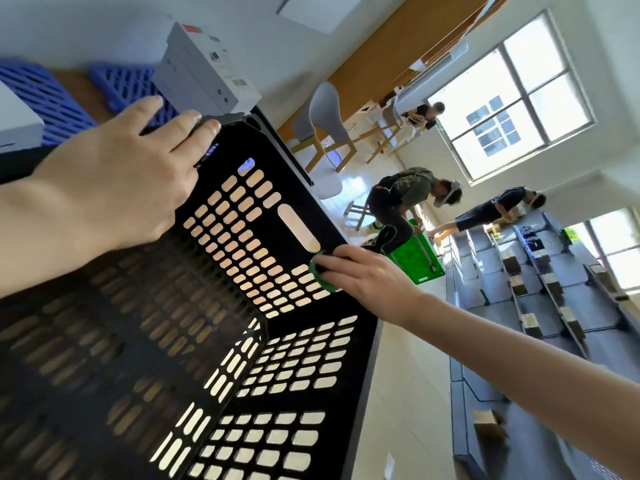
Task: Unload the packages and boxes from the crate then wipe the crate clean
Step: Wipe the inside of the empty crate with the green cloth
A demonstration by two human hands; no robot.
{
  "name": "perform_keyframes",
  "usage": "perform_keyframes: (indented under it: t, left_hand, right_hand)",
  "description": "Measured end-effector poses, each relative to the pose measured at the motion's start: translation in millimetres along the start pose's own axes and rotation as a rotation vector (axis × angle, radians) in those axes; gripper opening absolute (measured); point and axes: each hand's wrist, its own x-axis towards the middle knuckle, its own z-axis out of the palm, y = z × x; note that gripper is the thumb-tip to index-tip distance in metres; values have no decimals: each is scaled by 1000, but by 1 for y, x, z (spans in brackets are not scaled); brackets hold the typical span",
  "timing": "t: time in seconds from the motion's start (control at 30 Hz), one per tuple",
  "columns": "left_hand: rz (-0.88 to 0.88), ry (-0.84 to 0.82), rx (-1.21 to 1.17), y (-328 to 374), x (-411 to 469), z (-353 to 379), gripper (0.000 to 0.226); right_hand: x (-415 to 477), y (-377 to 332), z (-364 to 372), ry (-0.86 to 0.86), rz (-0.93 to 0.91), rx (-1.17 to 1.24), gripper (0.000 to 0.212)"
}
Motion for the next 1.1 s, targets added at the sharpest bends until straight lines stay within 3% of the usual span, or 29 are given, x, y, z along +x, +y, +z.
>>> perform_keyframes:
  t: [0.1, 0.2, 0.3, 0.53, 0.77, 1.0, 1.1]
  left_hand:
    - [-8, -9, -29, -1, -1, -1, 79]
    - [-18, -28, -34, -3, -1, -4, 60]
    - [-6, -90, -79, -1, -4, -7, 54]
    - [46, -96, -182, -5, 2, -8, 49]
    - [39, -60, -241, -3, 4, -3, 46]
    - [-28, -50, -320, 1, -1, 0, 46]
    - [-66, 69, -390, 1, -1, 7, 39]
  right_hand:
    - [11, 2, -4, 9, 55, -12, 23]
    - [-3, -8, -2, -268, 68, 18, 17]
    - [-5, -20, -2, -552, 214, 76, 25]
    - [57, -50, 42, -947, 258, 137, 36]
    - [83, -85, 89, -1021, 392, 257, 36]
    - [60, -57, 41, -916, 469, 226, 29]
    - [48, -48, 19, -850, 472, 299, 30]
